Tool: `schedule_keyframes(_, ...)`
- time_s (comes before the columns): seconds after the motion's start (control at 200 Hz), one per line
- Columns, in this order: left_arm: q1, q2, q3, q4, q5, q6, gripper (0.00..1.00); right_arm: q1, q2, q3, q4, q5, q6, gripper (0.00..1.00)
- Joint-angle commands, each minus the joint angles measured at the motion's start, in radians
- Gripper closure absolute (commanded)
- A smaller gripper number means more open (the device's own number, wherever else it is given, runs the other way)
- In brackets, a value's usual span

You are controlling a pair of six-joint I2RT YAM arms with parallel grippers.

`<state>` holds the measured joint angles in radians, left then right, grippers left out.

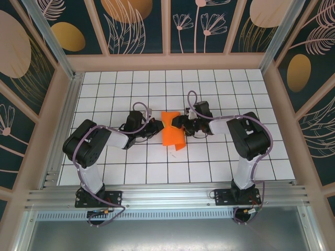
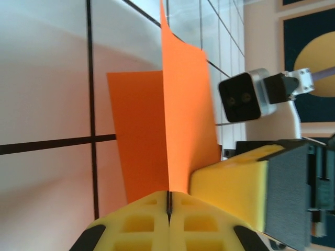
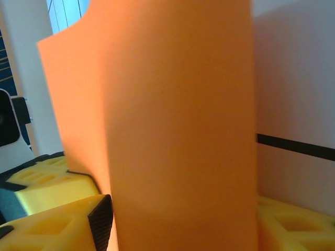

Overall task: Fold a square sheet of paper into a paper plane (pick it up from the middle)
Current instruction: First fold in half a square sheet of paper at the center of the table.

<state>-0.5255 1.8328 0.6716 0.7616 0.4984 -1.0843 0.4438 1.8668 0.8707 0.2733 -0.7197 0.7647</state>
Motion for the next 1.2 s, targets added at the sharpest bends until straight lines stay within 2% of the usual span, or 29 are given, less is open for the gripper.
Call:
schedule_keyframes(0.0, -0.008, -0.029, -0.005, -0.027, -0.09, 0.014, 1.0, -0.005, -0.036, -0.03, -0.045, 0.065, 0.007, 0.34)
schedule_keyframes(0.32, -0.031, -0.014, 0.043, -0.082, -0.083, 0.04, 1.0, -0.014, -0.122, -0.047, -0.151, 0.179, -0.021, 0.16)
schedule_keyframes(0.47, -0.034, -0.031, 0.067, -0.126, -0.092, 0.064, 1.0, -0.026, -0.159, -0.036, -0.215, 0.216, -0.059, 0.15)
schedule_keyframes(0.741, -0.055, 0.005, 0.123, -0.144, -0.074, 0.057, 1.0, -0.027, -0.215, 0.029, -0.401, 0.339, -0.218, 0.17)
schedule_keyframes(0.961, -0.096, 0.059, 0.18, -0.139, -0.066, 0.041, 1.0, -0.03, -0.227, 0.029, -0.422, 0.229, -0.314, 0.21)
schedule_keyframes(1.191, -0.12, 0.097, 0.197, -0.118, -0.057, 0.025, 1.0, -0.054, -0.246, -0.056, -0.342, 0.109, -0.251, 0.31)
